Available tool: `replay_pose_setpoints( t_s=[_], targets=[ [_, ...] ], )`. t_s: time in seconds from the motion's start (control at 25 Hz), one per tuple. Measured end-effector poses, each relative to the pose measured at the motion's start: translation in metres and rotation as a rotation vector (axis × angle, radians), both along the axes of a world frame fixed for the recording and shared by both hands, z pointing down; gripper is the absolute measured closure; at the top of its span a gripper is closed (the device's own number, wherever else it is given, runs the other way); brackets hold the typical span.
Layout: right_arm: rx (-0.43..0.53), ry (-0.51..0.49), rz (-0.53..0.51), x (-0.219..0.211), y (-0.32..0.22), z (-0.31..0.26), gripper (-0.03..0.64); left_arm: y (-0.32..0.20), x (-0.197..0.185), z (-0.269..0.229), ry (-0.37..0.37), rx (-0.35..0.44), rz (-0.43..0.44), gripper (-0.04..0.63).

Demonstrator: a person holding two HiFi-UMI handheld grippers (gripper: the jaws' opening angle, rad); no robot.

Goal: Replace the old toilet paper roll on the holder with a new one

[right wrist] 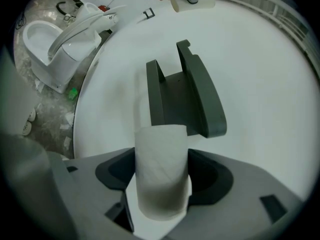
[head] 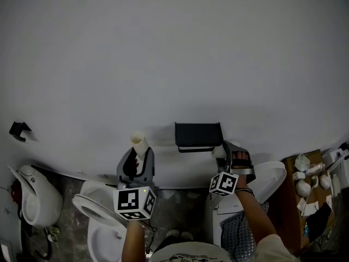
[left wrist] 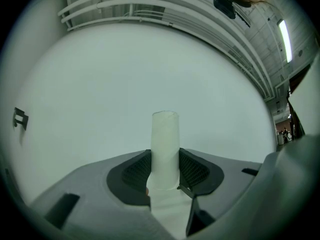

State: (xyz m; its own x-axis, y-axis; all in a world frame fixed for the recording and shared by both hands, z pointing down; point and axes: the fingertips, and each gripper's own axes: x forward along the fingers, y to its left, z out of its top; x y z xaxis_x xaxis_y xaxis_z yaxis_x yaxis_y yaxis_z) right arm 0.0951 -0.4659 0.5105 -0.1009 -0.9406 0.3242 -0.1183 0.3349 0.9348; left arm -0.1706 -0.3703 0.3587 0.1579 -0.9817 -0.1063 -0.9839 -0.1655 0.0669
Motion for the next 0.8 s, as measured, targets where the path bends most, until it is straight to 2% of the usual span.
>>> replay_pose_setpoints(
  t_s=[0.28, 0.8],
  targets=[
    [-0.006, -0.039, -0.023, -0.026, 0.0, 0.006, 0.313, 0.013, -0.021, 0.001, -0.001, -0.006, -0.05, 0.42],
    [0.074, 0.012, -0.105, -0.083, 0.001, 0.011, 0.313, 0.042, -0.066, 0.004, -0.003, -0.018, -0.156, 0.42]
  ],
)
